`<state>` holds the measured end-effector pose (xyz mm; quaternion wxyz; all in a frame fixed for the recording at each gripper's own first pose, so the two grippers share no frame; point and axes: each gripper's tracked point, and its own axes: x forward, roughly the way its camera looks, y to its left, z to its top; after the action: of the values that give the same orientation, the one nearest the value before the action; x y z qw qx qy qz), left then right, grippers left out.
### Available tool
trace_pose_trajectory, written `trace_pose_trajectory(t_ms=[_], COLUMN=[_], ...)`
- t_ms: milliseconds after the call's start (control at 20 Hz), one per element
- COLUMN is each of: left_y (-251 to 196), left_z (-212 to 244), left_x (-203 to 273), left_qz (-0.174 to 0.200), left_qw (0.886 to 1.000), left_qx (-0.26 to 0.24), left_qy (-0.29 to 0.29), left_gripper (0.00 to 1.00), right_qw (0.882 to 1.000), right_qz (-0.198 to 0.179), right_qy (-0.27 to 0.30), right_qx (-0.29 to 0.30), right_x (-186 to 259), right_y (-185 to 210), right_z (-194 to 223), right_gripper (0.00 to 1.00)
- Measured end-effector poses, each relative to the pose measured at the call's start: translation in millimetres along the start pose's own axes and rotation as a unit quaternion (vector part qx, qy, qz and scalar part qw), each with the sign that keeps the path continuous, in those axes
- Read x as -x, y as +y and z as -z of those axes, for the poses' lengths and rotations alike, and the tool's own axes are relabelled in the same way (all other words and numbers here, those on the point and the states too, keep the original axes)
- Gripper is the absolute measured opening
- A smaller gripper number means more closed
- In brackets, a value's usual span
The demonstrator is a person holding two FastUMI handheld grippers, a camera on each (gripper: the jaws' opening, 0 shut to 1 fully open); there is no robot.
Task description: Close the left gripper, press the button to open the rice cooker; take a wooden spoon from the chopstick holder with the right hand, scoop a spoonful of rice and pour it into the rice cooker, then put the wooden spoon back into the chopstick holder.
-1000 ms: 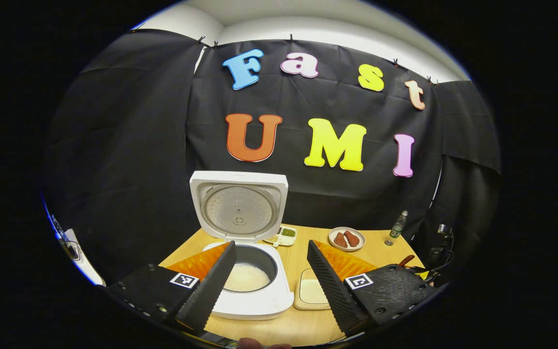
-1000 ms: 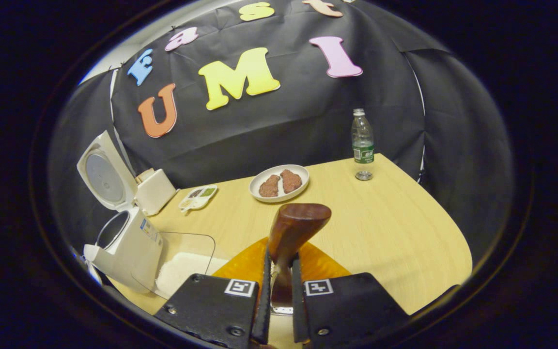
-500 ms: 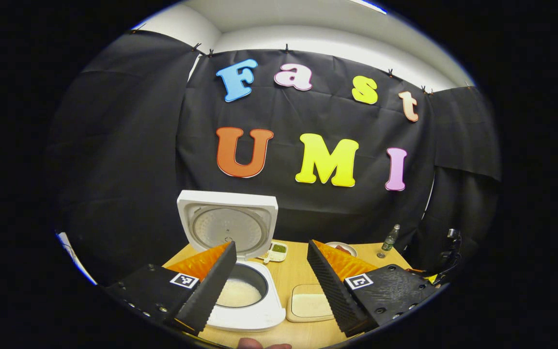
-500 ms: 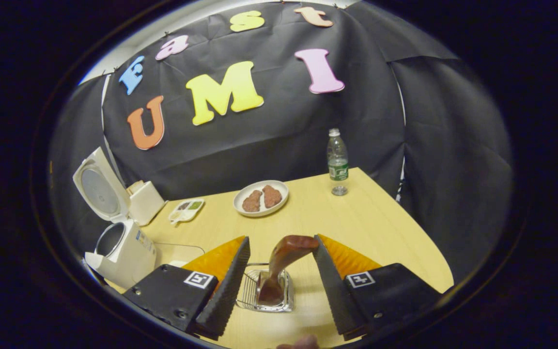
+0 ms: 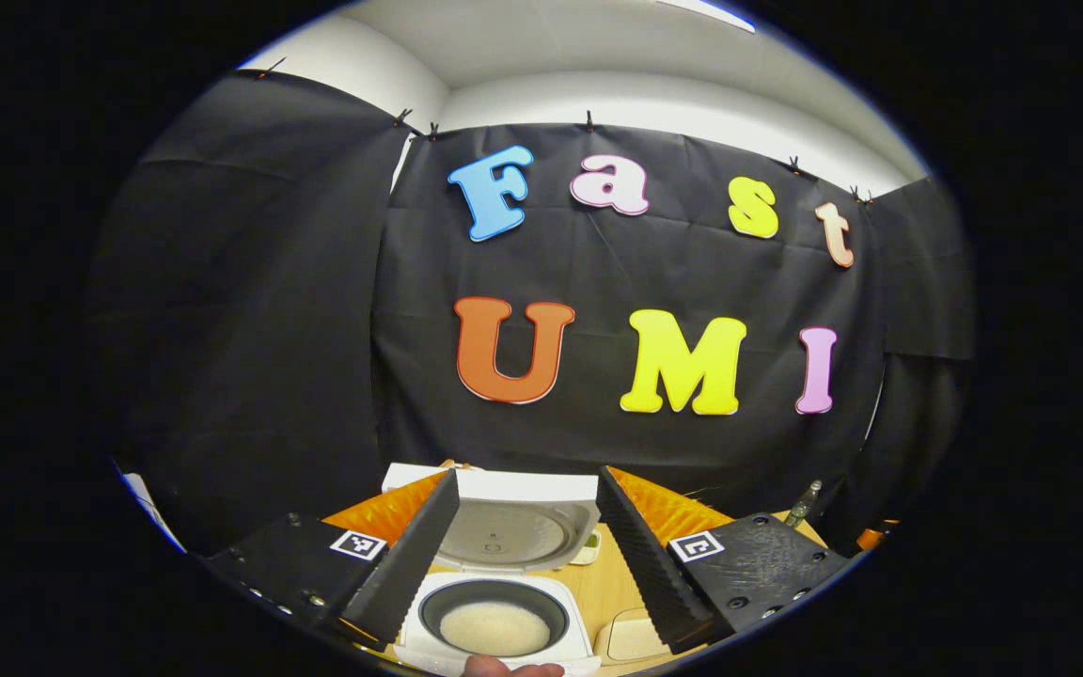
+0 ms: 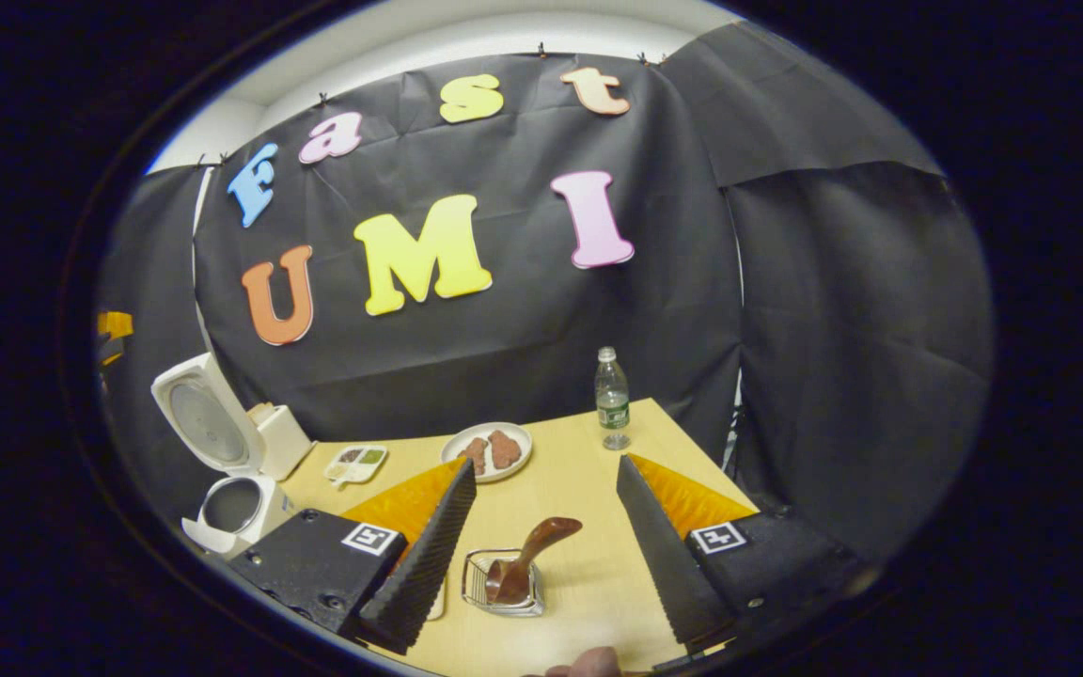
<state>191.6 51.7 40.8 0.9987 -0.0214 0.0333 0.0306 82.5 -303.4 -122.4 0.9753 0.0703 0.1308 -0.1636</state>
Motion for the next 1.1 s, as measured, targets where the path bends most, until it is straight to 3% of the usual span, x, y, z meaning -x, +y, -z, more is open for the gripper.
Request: trace_pose_trajectory(t_ms=[400, 600, 700, 950, 1100], left_y=[19, 38, 44, 43, 40], left_z=[25, 57, 76, 82, 87], left_x=[-81, -115, -122, -124, -110], left_qz=[-0.011, -0.038, -0.045, -0.044, -0.039], left_qw=[0.998, 0.991, 0.984, 0.98, 0.976], left_qx=[-0.015, 0.0, 0.01, 0.001, -0.008], left_qy=[0.056, 0.126, 0.17, 0.194, 0.213], left_gripper=[0.94, 0.94, 0.94, 0.97, 0.97], right_qw=[0.998, 0.996, 0.996, 0.996, 0.997], right_qz=[0.037, 0.063, 0.07, 0.076, 0.062], right_qy=[-0.037, -0.029, -0.019, -0.022, -0.019], right_qx=[0.041, 0.057, 0.056, 0.047, 0.041], right_x=[74, 96, 101, 106, 101], right_y=[0, -5, -6, -1, 11], right_z=[-22, -10, -4, -5, -4], right_gripper=[1.0, 1.0, 1.0, 1.0, 0.99])
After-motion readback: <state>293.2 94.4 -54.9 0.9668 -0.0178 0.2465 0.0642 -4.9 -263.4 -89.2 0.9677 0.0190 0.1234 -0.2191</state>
